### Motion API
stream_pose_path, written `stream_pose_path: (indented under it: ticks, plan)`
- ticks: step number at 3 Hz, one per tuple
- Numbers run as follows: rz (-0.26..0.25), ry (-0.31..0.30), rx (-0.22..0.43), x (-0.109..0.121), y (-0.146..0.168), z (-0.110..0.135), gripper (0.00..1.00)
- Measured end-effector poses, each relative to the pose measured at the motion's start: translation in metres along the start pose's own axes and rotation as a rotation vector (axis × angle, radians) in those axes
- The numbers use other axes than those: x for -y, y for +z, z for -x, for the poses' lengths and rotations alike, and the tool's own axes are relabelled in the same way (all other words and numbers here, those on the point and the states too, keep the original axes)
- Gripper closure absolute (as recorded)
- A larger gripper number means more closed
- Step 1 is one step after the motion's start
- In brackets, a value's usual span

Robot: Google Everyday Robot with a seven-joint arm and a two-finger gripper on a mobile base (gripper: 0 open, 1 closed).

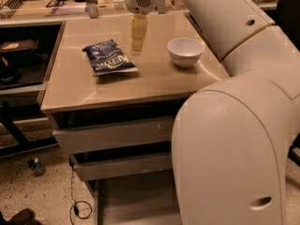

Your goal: Place blue chip bag into bottom drawer

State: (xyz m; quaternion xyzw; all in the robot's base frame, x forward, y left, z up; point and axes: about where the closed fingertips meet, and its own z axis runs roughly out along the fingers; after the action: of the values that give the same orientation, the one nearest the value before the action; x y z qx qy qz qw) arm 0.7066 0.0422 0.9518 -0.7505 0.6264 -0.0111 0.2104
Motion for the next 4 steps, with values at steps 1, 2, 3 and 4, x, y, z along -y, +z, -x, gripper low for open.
stream_pose_path:
  ticks: [1,2,3,4]
  plan:
    - [0.006,0.012,0.064,0.011,0.022,0.011,0.00]
    - [0.027,0.028,0.117,0.020,0.046,0.020,0.00]
    - [0.059,0.046,0.147,0.020,0.063,0.024,0.00]
    - [0.055,0.046,0.151,0.021,0.066,0.025,0.00]
